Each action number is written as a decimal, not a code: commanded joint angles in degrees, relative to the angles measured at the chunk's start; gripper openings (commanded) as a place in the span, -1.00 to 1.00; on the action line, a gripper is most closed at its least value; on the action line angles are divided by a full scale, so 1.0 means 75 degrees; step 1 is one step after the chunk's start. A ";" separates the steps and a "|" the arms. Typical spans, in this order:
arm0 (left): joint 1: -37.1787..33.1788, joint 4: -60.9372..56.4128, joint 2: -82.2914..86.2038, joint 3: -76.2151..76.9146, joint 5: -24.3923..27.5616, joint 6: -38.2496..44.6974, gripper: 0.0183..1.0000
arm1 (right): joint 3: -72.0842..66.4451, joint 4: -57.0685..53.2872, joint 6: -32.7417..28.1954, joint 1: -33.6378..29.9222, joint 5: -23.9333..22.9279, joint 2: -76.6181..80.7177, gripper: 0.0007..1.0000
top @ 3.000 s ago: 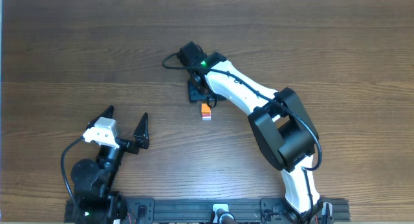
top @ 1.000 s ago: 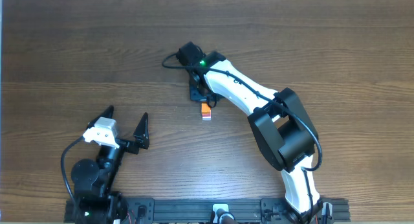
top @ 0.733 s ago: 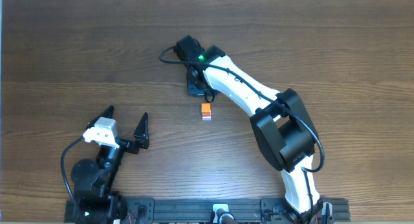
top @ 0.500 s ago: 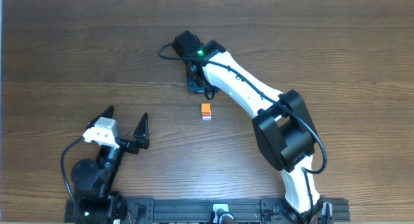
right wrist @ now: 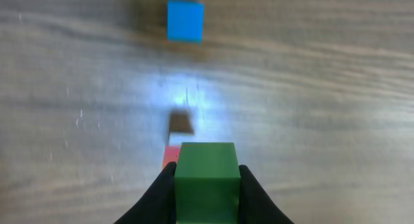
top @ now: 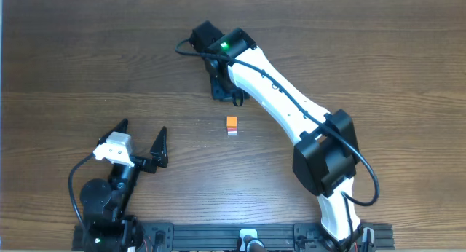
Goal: Stack Cubes
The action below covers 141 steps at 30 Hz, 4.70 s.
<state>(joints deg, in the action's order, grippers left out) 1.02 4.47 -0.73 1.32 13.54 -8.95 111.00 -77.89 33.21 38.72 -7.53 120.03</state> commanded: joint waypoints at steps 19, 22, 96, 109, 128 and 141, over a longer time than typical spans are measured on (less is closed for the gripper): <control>0.0035 -0.0029 0.0047 -0.0050 0.0050 0.0143 1.00 | -0.1376 0.0178 0.1084 0.0866 0.0420 -0.1218 -0.98; 0.0035 -0.0029 0.0047 -0.0050 0.0050 0.0140 1.00 | -0.1460 0.0283 0.1087 0.0854 0.0478 -0.1218 -0.98; 0.0035 -0.0029 0.0047 -0.0050 0.0050 0.0140 1.00 | -0.2573 0.1649 0.1198 0.0434 0.0600 -0.1218 -0.76; 0.0035 -0.0029 0.0047 -0.0050 0.0050 0.0140 1.00 | -0.2573 0.1647 0.1198 0.0437 0.0600 -0.1218 0.31; 0.0035 -0.0029 0.0047 -0.0050 0.0050 0.0143 1.00 | -0.1320 0.1413 0.0332 0.0099 0.0224 -0.1212 0.86; 0.0035 -0.0029 0.0047 -0.0050 0.0050 0.0140 1.00 | 0.0015 0.1271 -0.0248 -0.0688 0.0653 0.0166 0.78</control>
<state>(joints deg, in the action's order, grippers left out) 1.02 4.47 -0.73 1.32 13.52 -8.95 109.14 -68.31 32.67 33.61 -3.11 117.67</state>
